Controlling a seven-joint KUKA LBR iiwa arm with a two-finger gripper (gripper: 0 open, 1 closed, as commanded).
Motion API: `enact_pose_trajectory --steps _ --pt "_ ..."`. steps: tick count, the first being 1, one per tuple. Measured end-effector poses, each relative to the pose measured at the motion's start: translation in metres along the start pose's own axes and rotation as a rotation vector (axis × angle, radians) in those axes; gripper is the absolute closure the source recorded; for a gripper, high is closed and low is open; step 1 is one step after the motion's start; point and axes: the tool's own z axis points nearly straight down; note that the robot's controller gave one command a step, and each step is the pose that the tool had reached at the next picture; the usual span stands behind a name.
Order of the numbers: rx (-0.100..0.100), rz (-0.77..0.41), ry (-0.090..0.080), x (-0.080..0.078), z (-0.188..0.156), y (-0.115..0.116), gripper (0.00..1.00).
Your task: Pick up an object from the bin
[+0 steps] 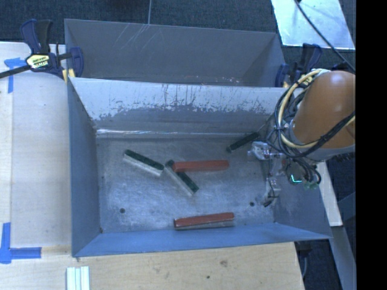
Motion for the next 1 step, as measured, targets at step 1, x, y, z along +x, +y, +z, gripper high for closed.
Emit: enact_pose_trajectory --steps 1 --pt "0.000 0.029 -0.013 -0.0964 0.0321 0.0537 0.00"
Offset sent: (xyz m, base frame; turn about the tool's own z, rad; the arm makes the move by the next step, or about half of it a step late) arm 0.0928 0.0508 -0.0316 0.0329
